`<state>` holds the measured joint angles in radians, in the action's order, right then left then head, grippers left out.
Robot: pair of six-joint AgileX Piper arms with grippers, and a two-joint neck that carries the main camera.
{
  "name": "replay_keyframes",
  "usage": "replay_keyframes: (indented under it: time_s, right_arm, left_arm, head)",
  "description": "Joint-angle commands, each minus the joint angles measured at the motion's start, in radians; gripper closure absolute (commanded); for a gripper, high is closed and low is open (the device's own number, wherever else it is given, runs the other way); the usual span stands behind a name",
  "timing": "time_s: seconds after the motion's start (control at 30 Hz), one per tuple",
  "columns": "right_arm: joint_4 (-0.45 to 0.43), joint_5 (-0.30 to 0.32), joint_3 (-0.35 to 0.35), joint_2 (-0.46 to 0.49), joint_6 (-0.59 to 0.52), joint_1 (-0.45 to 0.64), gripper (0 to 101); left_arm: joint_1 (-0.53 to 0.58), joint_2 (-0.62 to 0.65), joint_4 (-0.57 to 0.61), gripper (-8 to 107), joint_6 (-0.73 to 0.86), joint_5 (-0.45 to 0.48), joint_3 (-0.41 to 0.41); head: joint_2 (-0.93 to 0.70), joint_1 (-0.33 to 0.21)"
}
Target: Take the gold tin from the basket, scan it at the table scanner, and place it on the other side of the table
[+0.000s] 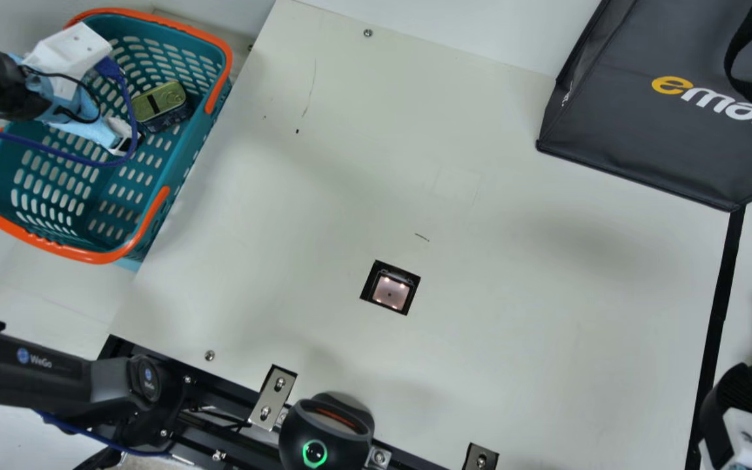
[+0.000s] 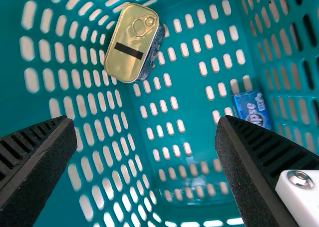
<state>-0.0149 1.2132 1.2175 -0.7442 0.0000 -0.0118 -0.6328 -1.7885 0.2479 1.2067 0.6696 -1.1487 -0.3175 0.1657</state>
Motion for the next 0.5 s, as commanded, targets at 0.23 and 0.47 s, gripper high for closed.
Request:
replay_keyframes:
  time_s: [0.23,0.47]
  right_arm:
    - [0.000,0.000,0.000,0.000,0.000,0.000,6]
    - [0.000,0.000,0.000,0.000,0.000,0.000,6]
  left_arm:
    - [0.004,-0.117,0.058,9,0.190,-0.123,-0.001]
    - [0.001,-0.201,0.146,9,0.348,-0.182,-0.021]
  head:
    - [-0.004,-0.027]
    - [-0.004,-0.027]
